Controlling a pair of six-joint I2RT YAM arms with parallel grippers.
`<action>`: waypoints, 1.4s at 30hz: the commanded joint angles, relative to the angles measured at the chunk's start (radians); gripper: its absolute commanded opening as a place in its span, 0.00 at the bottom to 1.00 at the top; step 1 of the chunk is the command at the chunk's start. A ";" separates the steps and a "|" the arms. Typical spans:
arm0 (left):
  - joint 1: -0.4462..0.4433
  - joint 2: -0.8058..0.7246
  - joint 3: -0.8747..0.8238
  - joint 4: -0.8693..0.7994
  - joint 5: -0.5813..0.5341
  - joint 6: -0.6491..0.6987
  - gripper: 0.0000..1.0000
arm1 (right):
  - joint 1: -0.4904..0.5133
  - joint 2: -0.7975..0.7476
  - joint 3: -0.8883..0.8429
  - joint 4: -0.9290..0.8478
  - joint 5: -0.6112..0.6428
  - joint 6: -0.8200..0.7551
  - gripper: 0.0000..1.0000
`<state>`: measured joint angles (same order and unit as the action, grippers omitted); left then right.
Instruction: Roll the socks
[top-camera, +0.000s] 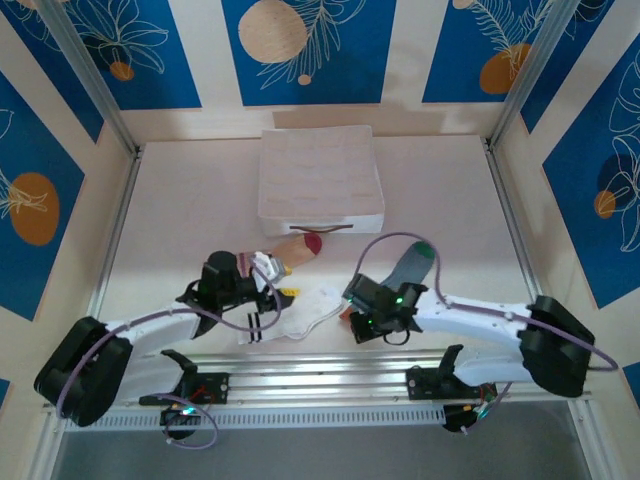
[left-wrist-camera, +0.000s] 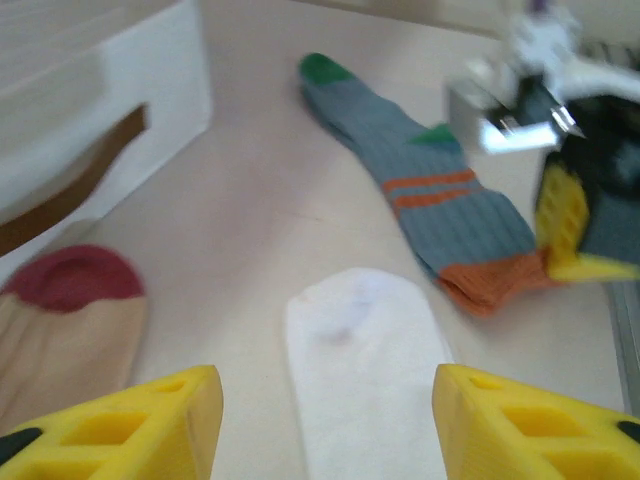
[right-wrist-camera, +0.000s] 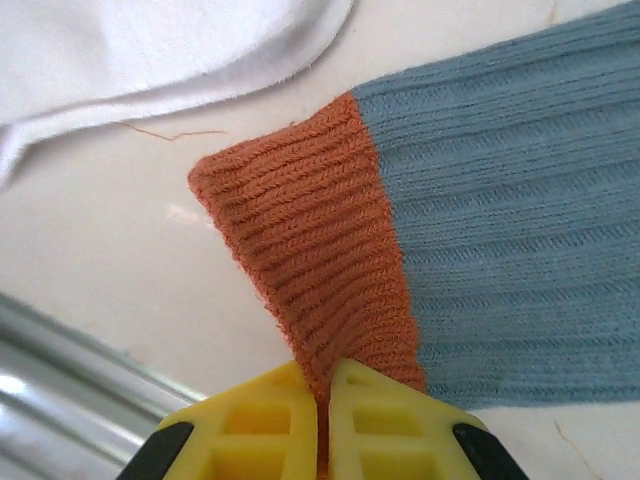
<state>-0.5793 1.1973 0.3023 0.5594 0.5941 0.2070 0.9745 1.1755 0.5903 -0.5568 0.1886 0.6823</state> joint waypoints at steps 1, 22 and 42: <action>-0.066 0.065 0.041 0.073 0.044 0.143 0.60 | -0.070 -0.097 -0.045 -0.008 -0.204 -0.061 0.09; -0.354 0.569 0.325 0.184 0.051 0.312 0.70 | -0.272 -0.193 -0.141 0.032 -0.411 -0.038 0.10; -0.398 0.637 0.345 0.151 0.068 0.315 0.52 | -0.344 -0.168 -0.141 0.035 -0.448 -0.036 0.10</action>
<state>-0.9665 1.8118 0.6224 0.7174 0.6270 0.5095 0.6430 1.0229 0.4576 -0.5121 -0.2226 0.6376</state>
